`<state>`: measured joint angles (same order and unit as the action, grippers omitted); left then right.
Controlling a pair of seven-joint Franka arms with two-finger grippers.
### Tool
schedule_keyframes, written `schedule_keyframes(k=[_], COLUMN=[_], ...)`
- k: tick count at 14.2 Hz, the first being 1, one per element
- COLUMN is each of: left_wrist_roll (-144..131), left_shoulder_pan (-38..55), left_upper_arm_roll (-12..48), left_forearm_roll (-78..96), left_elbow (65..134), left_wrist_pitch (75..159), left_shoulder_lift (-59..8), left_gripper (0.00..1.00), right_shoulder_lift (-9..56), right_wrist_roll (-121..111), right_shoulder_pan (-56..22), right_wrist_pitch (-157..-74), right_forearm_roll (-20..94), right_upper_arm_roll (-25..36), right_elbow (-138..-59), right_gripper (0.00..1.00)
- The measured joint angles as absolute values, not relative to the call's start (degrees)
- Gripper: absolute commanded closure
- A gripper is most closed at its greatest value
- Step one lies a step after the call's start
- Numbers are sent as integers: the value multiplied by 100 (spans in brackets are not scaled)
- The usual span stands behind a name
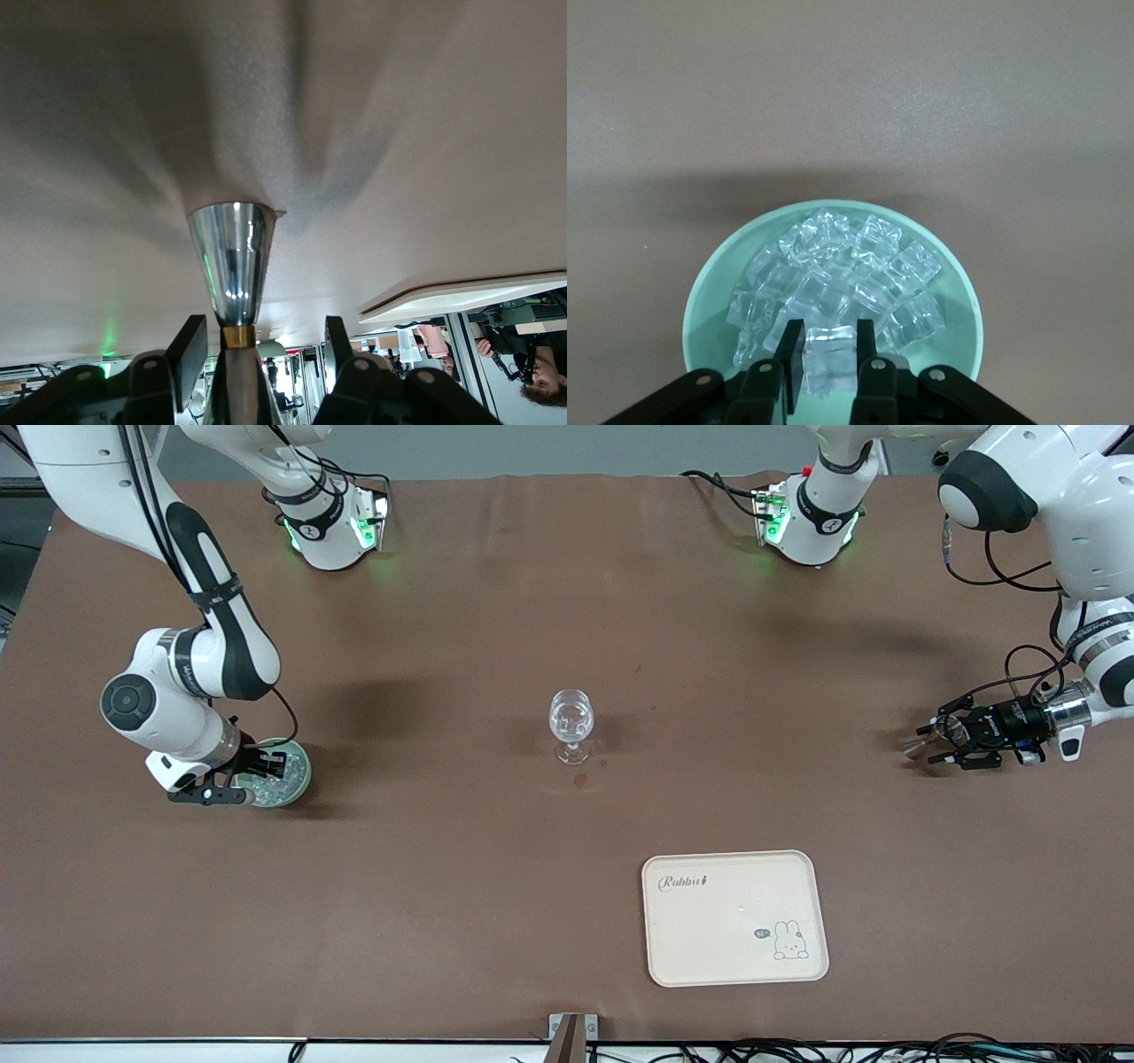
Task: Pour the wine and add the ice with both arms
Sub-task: 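Grasp an ice cube with the right gripper while the left gripper grips the jigger, then lift the ice cube out of the bowl with the right gripper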
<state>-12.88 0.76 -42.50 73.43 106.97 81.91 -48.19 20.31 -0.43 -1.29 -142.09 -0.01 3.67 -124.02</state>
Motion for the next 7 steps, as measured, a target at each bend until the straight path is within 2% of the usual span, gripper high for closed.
schedule_keyframes(k=[4,7], left_wrist_roll=[-1277,-1277], left_shoulder_pan=[65,53], left_upper_arm_roll=[-4251,-4254], left_forearm_roll=[7343,7343], left_elbow=[10741,10757], left_wrist_pitch=[8191,8191], left_shoulder_lift=[-4819,-4819], left_gripper=[42,43], right_shoulder_lift=[2031,1976], right_wrist_roll=[-44,-45], right_shoulder_pan=[-129,-130], right_wrist_pitch=[-14157,-13670], right_forearm_roll=[-1,-1], right_upper_arm_roll=[367,366], right_elbow=[-12368,-12104], right_gripper=[99,99])
